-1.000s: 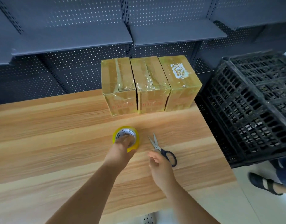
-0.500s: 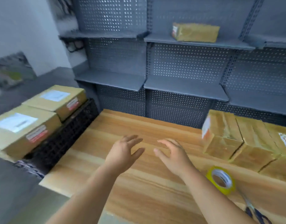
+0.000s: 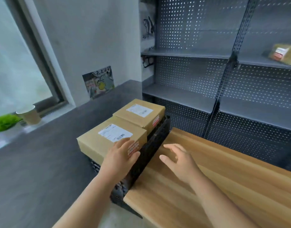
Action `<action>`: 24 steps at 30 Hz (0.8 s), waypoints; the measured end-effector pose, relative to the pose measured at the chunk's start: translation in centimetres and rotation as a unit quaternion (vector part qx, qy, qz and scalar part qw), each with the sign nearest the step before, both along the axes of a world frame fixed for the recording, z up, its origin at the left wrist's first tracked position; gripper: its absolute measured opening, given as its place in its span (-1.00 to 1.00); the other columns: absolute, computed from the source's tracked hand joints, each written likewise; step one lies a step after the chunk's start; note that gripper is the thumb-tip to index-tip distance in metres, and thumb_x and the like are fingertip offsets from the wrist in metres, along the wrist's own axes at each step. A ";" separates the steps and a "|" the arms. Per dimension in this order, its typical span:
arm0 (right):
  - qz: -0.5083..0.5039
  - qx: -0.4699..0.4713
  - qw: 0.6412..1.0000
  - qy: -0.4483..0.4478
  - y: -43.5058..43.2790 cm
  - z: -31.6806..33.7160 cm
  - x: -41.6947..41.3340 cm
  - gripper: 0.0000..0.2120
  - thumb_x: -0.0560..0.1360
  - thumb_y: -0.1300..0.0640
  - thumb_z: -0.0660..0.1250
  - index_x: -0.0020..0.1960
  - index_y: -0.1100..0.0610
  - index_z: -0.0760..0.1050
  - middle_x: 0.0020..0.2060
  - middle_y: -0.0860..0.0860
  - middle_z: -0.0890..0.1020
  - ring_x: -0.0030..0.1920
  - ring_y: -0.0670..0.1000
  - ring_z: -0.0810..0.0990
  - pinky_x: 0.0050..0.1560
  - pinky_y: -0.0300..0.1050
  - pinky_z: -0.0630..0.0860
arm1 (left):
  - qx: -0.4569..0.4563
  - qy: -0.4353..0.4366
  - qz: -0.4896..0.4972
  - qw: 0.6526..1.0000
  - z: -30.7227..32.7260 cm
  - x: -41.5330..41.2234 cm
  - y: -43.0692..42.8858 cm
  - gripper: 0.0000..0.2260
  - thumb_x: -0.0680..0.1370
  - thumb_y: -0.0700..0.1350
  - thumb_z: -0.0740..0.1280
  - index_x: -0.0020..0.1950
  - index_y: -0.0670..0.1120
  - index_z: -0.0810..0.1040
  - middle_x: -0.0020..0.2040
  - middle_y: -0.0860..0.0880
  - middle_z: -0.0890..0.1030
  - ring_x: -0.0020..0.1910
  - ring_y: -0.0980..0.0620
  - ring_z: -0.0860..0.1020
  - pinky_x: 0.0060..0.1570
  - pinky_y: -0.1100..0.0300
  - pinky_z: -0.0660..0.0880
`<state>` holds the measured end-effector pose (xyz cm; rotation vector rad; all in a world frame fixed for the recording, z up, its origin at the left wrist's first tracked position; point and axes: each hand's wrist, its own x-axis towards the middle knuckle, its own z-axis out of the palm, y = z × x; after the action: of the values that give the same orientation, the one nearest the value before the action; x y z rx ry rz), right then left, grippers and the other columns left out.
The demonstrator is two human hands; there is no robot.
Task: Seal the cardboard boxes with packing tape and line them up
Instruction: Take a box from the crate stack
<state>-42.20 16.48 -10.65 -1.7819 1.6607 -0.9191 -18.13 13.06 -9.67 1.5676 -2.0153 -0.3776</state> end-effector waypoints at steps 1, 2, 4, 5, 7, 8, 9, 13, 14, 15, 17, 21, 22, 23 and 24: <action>0.010 0.007 1.000 -0.004 -1.2 -0.4 1.0 -0.61 0.52 -0.13 0.35 0.32 -0.09 0.47 0.23 -0.24 0.45 0.23 -0.25 0.42 0.31 -0.15 0.40 | 0.001 -0.001 0.008 1.000 -0.3 1.0 -0.7 -0.55 0.55 0.16 0.32 0.41 0.10 0.44 0.43 0.17 0.37 0.42 0.09 0.32 0.39 0.11 0.31; 0.019 0.013 1.000 -0.007 -2.4 -0.9 1.9 -0.61 0.52 -0.13 0.35 0.33 -0.09 0.47 0.22 -0.25 0.45 0.23 -0.25 0.42 0.31 -0.15 0.40 | 0.003 -0.005 0.014 1.000 -0.6 2.0 -1.4 -0.55 0.55 0.18 0.30 0.42 0.11 0.43 0.44 0.18 0.36 0.43 0.09 0.31 0.40 0.10 0.29; 0.034 0.019 0.999 -0.016 -4.8 -2.0 3.8 -0.61 0.52 -0.11 0.36 0.33 -0.08 0.48 0.22 -0.26 0.44 0.24 -0.25 0.41 0.32 -0.12 0.41 | 0.016 -0.020 0.025 0.999 -1.0 3.9 -2.9 -0.54 0.55 0.19 0.29 0.43 0.12 0.41 0.45 0.18 0.35 0.44 0.11 0.27 0.42 0.12 0.26; 0.040 0.024 0.999 -0.023 -6.0 -2.5 4.8 -0.61 0.52 -0.11 0.37 0.32 -0.08 0.48 0.23 -0.24 0.43 0.25 -0.23 0.41 0.33 -0.09 0.40 | 0.020 -0.032 0.032 0.999 -1.1 4.9 -3.6 -0.54 0.56 0.19 0.29 0.43 0.11 0.42 0.45 0.17 0.35 0.44 0.12 0.27 0.42 0.12 0.25; 0.056 0.034 0.997 -0.039 -8.0 -3.3 6.9 -0.61 0.51 -0.12 0.37 0.32 -0.10 0.47 0.24 -0.23 0.42 0.27 -0.19 0.41 0.35 -0.02 0.40 | 0.022 -0.057 0.042 0.997 -1.1 7.1 -4.8 -0.55 0.56 0.20 0.28 0.42 0.12 0.43 0.44 0.16 0.37 0.43 0.11 0.29 0.42 0.10 0.25; 0.067 0.036 0.996 -0.043 -8.8 -3.6 7.8 -0.60 0.50 -0.12 0.38 0.32 -0.11 0.47 0.24 -0.24 0.41 0.28 -0.18 0.40 0.35 0.00 0.40 | 0.022 -0.068 0.044 0.996 -1.1 8.2 -5.4 -0.55 0.55 0.21 0.27 0.41 0.13 0.44 0.44 0.16 0.38 0.42 0.11 0.30 0.41 0.09 0.25; 0.078 0.038 0.995 -0.044 -9.5 -4.0 8.8 -0.59 0.49 -0.12 0.39 0.32 -0.12 0.46 0.23 -0.28 0.38 0.29 -0.19 0.39 0.36 0.00 0.40 | 0.027 -0.080 0.046 0.995 -1.2 9.4 -6.1 -0.54 0.54 0.25 0.25 0.40 0.14 0.44 0.44 0.16 0.38 0.41 0.11 0.31 0.40 0.09 0.25; 0.088 0.043 0.994 -0.038 -10.5 -5.4 11.4 -0.41 0.39 -0.24 0.38 0.39 -0.17 0.37 0.29 -0.33 0.28 0.38 -0.19 0.27 0.41 -0.08 0.32 | 0.039 -0.097 0.058 0.993 -2.3 13.0 -8.5 -0.40 0.42 0.39 0.05 0.36 0.19 0.46 0.44 0.15 0.37 0.42 0.06 0.31 0.41 0.00 0.21; 0.081 0.046 0.995 -0.036 -10.2 -5.8 11.9 -0.35 0.38 -0.25 0.39 0.43 -0.19 0.32 0.33 -0.30 0.24 0.42 -0.19 0.21 0.43 -0.14 0.26 | 0.036 -0.092 0.059 0.993 -2.6 13.7 -8.9 -0.40 0.41 0.39 0.05 0.36 0.19 0.47 0.44 0.14 0.37 0.43 0.05 0.30 0.42 -0.02 0.20; 0.073 0.045 0.996 -0.035 -9.7 -6.2 12.5 -0.30 0.39 -0.23 0.43 0.46 -0.19 0.26 0.36 -0.29 0.19 0.44 -0.20 0.15 0.43 -0.20 0.18 | 0.035 -0.088 0.058 0.994 -2.9 14.4 -9.3 -0.39 0.40 0.40 0.06 0.35 0.19 0.47 0.45 0.13 0.37 0.44 0.04 0.28 0.42 -0.03 0.18; 0.052 0.043 0.997 -0.026 -8.5 -6.5 13.7 -0.18 0.38 -0.19 0.49 0.51 -0.18 0.15 0.37 -0.33 0.08 0.43 -0.27 0.03 0.41 -0.29 0.03 | 0.043 -0.089 0.049 0.994 -3.3 15.6 -10.3 -0.42 0.41 0.39 0.11 0.36 0.20 0.46 0.48 0.12 0.33 0.47 0.03 0.23 0.43 -0.04 0.14; -0.037 0.059 0.998 0.001 -5.9 -7.5 16.7 0.00 0.28 -0.23 0.55 0.54 -0.20 0.04 0.48 -0.28 -0.08 0.47 -0.24 -0.11 0.42 -0.25 -0.09 | 0.069 -0.135 0.040 0.988 -3.9 17.9 -12.7 -0.48 0.50 0.31 0.26 0.44 0.26 0.32 0.56 0.08 0.15 0.54 -0.03 0.08 0.50 -0.05 0.03; -0.066 0.067 0.996 0.003 -5.3 -7.8 17.6 0.02 0.27 -0.22 0.56 0.54 -0.22 0.02 0.51 -0.25 -0.13 0.49 -0.21 -0.12 0.42 -0.24 -0.08 | 0.075 -0.146 0.040 0.986 -4.1 18.4 -13.0 -0.45 0.49 0.33 0.25 0.46 0.26 0.29 0.57 0.07 0.12 0.54 -0.05 0.06 0.50 -0.06 0.01; -0.089 0.078 0.993 -0.003 -4.8 -7.9 18.4 0.03 0.28 -0.21 0.56 0.54 -0.22 0.00 0.53 -0.21 -0.14 0.51 -0.19 -0.11 0.42 -0.23 -0.07 | 0.085 -0.146 0.034 0.985 -4.3 18.8 -13.3 -0.42 0.48 0.35 0.24 0.47 0.26 0.27 0.57 0.06 0.11 0.54 -0.07 0.06 0.51 -0.06 0.02; -0.104 0.093 0.990 -0.017 -4.4 -8.1 19.1 0.03 0.29 -0.19 0.56 0.55 -0.22 -0.01 0.55 -0.18 -0.11 0.52 -0.15 -0.07 0.43 -0.22 -0.03 | 0.101 -0.134 0.022 0.986 -4.4 19.2 -13.5 -0.41 0.47 0.36 0.26 0.48 0.25 0.28 0.57 0.05 0.11 0.53 -0.09 0.08 0.50 -0.05 0.04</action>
<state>-23.06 12.05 -18.71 -1.4835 1.8703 -0.8461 1.04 -0.47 -14.12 1.8682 -2.1953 -0.3811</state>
